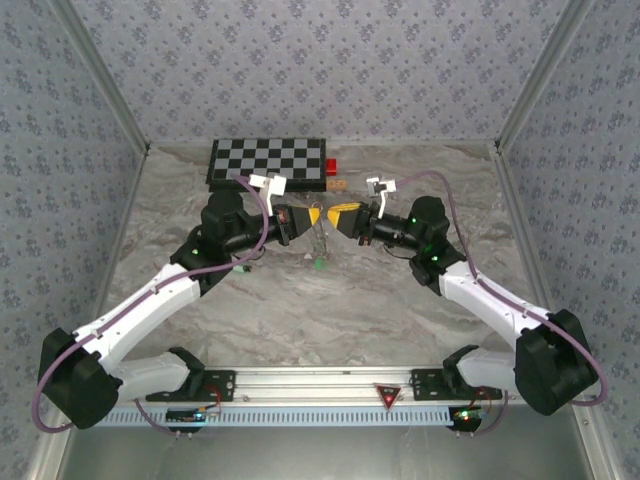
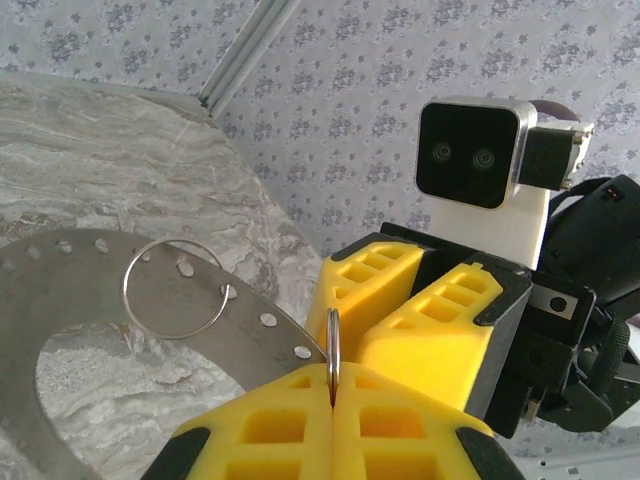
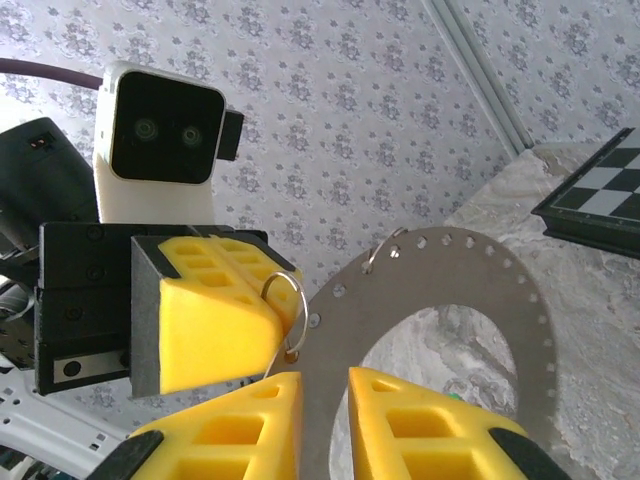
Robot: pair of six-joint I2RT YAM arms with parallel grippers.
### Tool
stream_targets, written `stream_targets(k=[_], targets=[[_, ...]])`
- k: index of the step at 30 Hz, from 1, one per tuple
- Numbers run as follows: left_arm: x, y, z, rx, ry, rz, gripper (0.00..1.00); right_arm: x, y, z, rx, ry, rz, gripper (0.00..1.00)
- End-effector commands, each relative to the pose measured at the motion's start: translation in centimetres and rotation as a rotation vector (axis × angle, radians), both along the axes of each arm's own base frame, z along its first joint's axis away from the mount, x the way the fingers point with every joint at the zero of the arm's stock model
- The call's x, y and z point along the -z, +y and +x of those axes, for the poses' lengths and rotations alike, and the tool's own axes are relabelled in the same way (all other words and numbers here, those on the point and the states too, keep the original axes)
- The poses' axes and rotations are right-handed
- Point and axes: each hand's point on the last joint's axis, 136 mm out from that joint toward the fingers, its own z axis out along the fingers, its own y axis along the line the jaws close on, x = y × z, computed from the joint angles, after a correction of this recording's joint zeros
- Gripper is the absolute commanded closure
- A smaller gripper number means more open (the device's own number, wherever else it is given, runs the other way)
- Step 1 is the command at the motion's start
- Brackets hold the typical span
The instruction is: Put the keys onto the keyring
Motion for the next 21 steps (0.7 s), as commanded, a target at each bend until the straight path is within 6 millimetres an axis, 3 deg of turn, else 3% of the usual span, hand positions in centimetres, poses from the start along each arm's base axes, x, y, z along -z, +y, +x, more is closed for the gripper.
stream_targets(k=[1, 18, 21], targets=[[-2.9, 0.1, -1.2, 0.043, -0.131, -0.056, 1.0, -2.6, 0.5, -0.4, -0.043, -0.057, 0.048, 0.8], [-2.9, 0.0, -1.6, 0.069, -0.137, -0.058, 1.0, -2.9, 2.1, -0.9, -0.132, -0.05, 0.062, 0.8], [-3.0, 0.0, -1.7, 0.073, -0.14, -0.058, 1.0, -2.7, 2.3, -1.1, -0.142, -0.048, 0.057, 0.86]])
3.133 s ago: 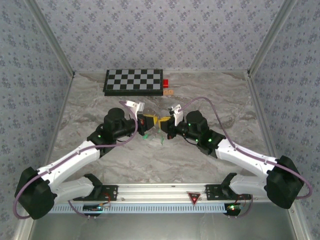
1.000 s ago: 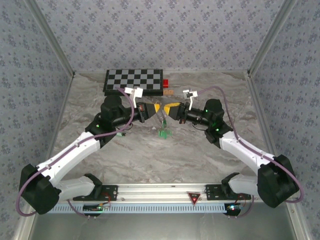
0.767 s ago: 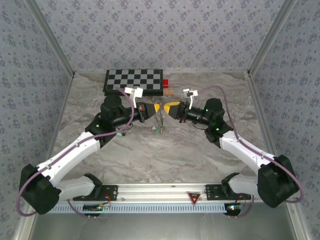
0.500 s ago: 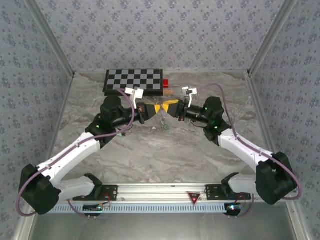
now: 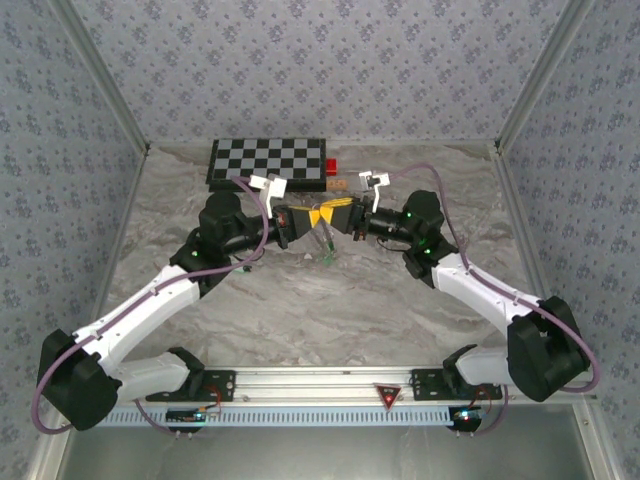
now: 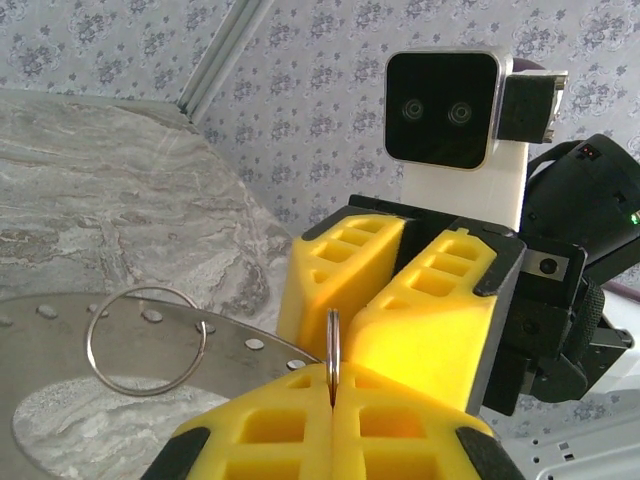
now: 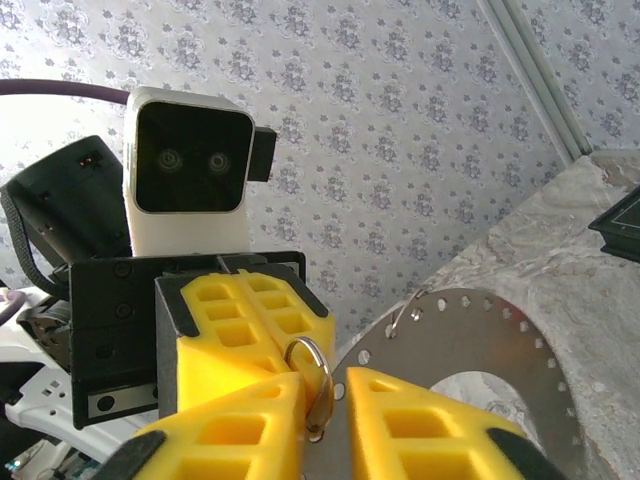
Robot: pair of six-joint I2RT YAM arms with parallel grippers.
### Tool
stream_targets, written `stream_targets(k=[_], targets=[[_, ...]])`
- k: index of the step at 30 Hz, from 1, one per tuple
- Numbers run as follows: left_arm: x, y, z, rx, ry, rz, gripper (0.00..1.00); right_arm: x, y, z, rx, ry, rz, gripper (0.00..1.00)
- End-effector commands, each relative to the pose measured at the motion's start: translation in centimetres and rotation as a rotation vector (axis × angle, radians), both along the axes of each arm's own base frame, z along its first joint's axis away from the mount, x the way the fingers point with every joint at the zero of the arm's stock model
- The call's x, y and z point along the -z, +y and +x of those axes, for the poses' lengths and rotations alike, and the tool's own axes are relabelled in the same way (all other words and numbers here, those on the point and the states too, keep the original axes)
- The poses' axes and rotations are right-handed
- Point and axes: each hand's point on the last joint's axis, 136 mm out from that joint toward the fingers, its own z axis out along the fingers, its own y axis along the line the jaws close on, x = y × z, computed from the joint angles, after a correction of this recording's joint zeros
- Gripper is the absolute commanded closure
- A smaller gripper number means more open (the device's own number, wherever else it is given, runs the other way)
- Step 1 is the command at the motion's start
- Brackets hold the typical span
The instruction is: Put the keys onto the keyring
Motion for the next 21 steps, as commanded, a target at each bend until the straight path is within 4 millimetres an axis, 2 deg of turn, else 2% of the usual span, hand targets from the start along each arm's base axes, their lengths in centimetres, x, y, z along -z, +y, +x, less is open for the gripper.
stream_targets(k=[1, 5, 9, 12, 14, 19, 21], targets=[[-2.7, 0.1, -1.1, 0.04, -0.09, -0.054, 1.0, -1.3, 0.8, -0.9, -0.055, -0.032, 0.017, 0.89], [-2.7, 0.1, -1.2, 0.041, -0.093, -0.046, 1.0, -1.1, 0.7, -0.8, -0.051, -0.033, 0.011, 1.0], [-2.2, 0.3, -1.2, 0.032, -0.095, -0.022, 0.95, -0.6, 0.3, -0.6, -0.036, -0.033, -0.004, 1.0], [-1.7, 0.8, -1.0, 0.018, -0.102, 0.01, 0.84, 0.1, -0.3, -0.1, -0.011, -0.029, -0.029, 1.0], [-1.4, 1.2, -0.7, 0.0, -0.104, 0.033, 0.77, 0.9, -0.8, 0.3, 0.01, -0.009, -0.056, 1.0], [-0.5, 2.4, -0.3, -0.015, -0.11, 0.099, 0.75, 3.3, -1.2, 0.5, 0.018, -0.055, -0.21, 1.0], [-0.1, 2.6, -0.3, -0.007, -0.113, 0.139, 0.7, 4.2, -1.1, 0.2, 0.009, -0.076, -0.281, 1.0]])
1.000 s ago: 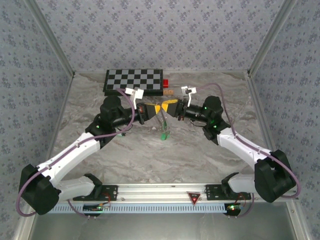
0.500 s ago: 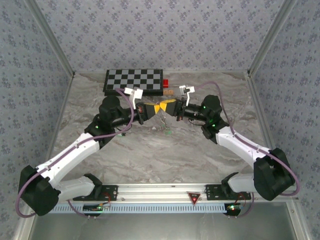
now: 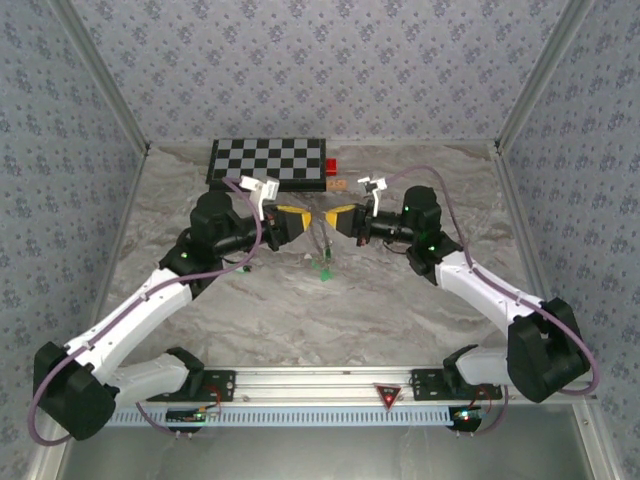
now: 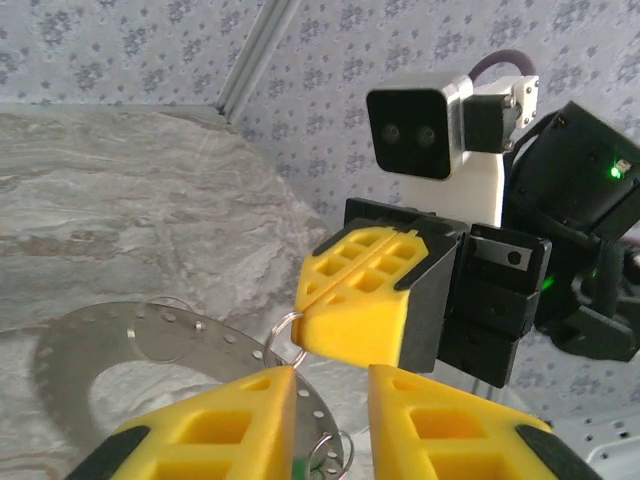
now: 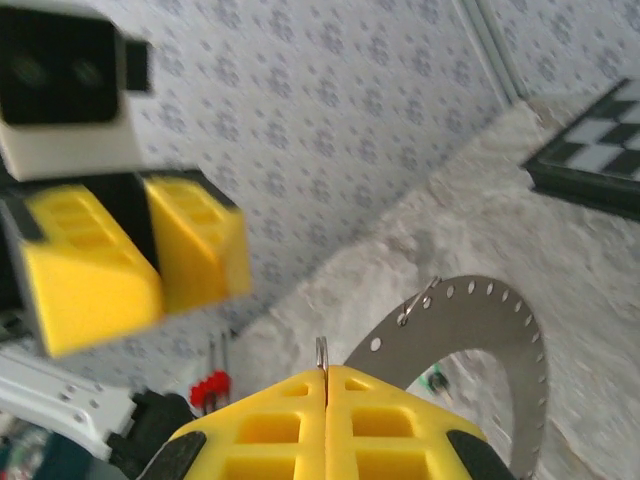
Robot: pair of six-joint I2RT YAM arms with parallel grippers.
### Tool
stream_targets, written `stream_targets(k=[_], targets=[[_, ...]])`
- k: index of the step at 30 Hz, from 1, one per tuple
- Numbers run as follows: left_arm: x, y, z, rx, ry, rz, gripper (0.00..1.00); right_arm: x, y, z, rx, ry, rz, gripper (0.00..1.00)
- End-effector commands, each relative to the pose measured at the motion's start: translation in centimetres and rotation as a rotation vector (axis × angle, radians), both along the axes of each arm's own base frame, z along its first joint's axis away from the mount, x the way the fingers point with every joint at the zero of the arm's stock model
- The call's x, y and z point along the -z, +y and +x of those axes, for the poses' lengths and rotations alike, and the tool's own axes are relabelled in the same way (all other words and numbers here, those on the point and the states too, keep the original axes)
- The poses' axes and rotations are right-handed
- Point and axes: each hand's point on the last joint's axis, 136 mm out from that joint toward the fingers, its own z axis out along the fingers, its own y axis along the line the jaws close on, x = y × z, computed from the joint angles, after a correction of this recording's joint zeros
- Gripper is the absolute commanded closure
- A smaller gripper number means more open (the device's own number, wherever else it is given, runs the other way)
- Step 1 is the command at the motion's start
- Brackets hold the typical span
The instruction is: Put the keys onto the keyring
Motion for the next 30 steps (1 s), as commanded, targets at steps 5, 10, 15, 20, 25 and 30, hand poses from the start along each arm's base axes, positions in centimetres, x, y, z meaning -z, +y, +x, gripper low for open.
stream_targets(k=[5, 10, 15, 20, 25, 30], targets=[[0.0, 0.3, -0.4, 0.056, -0.065, 0.126, 0.69, 0.5, 0.2, -1.5, -0.06, -0.142, -0.214, 1.0], [0.8, -0.4, -0.7, 0.113, -0.064, 0.153, 0.69, 0.0, 0.1, -1.4, -0.082, -0.171, -0.243, 1.0], [1.3, -0.7, -1.0, 0.148, -0.061, 0.164, 0.69, -0.7, 0.4, -1.6, -0.144, -0.161, -0.211, 1.0], [1.2, -0.8, -1.2, 0.165, -0.073, 0.165, 0.69, -0.7, 0.6, -2.0, -0.183, -0.158, -0.197, 1.0], [1.3, -1.4, -1.4, 0.206, -0.065, 0.15, 0.69, -0.7, 0.8, -2.2, -0.204, -0.152, -0.188, 1.0], [1.6, -1.7, -1.2, 0.218, -0.056, 0.149, 0.69, -0.7, 0.9, -2.3, -0.209, -0.148, -0.183, 1.0]])
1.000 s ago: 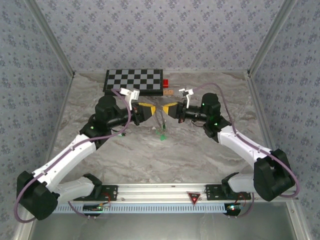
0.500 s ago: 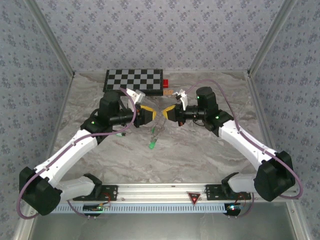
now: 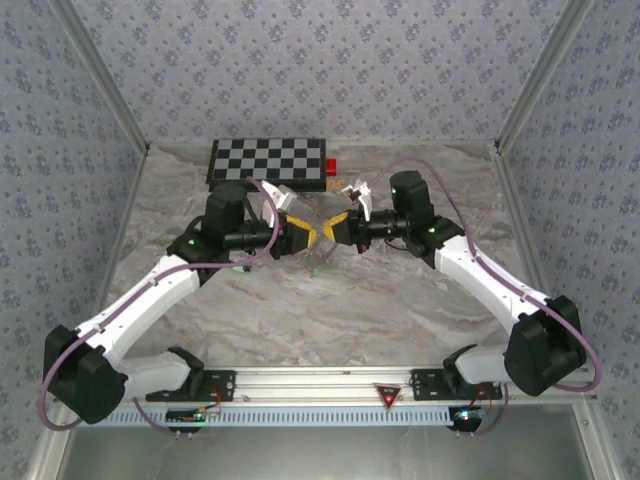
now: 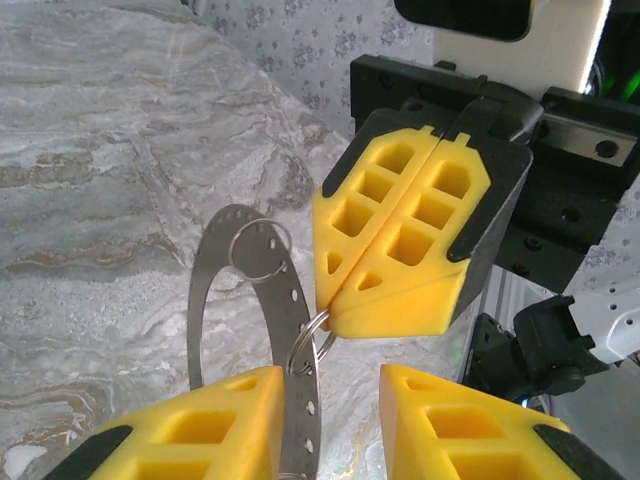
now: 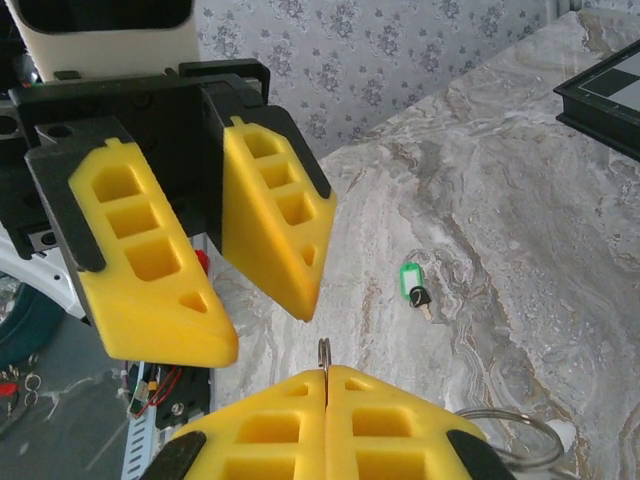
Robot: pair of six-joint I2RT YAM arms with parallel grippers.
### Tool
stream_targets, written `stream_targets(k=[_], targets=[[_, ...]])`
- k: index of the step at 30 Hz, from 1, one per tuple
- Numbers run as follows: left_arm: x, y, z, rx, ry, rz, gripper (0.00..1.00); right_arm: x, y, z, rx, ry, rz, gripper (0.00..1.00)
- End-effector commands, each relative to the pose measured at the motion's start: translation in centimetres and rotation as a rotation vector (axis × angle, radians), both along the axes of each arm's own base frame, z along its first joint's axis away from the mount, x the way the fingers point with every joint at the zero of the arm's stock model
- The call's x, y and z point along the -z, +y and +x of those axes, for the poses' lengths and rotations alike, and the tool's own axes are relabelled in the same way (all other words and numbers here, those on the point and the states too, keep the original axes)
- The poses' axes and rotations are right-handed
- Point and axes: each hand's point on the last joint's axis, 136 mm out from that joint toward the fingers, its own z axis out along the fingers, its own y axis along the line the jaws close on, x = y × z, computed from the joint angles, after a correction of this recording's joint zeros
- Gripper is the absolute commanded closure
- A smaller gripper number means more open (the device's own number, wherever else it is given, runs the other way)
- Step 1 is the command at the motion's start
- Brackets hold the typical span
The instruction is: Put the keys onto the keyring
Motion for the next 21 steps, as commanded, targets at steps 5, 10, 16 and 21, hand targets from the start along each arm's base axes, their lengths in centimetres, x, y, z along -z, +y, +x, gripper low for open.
stream_targets(k=[5, 10, 16, 21], targets=[[-2.5, -0.5, 0.3, 0.028, -0.066, -0.042, 0.69, -2.1, 0.3, -0.5, -0.049, -0.038, 0.042, 1.0], [-2.3, -0.8, 0.1, 0.052, -0.053, -0.049, 0.69, -2.2, 0.3, -0.6, -0.051, -0.036, 0.045, 1.0], [-1.8, -1.1, 0.0, 0.067, -0.043, -0.044, 0.7, -2.4, 0.4, -0.7, -0.055, -0.037, 0.053, 1.0], [-1.8, -1.5, 0.0, 0.079, -0.038, -0.044, 0.72, -2.4, 0.5, -0.8, -0.064, -0.031, 0.057, 1.0]])
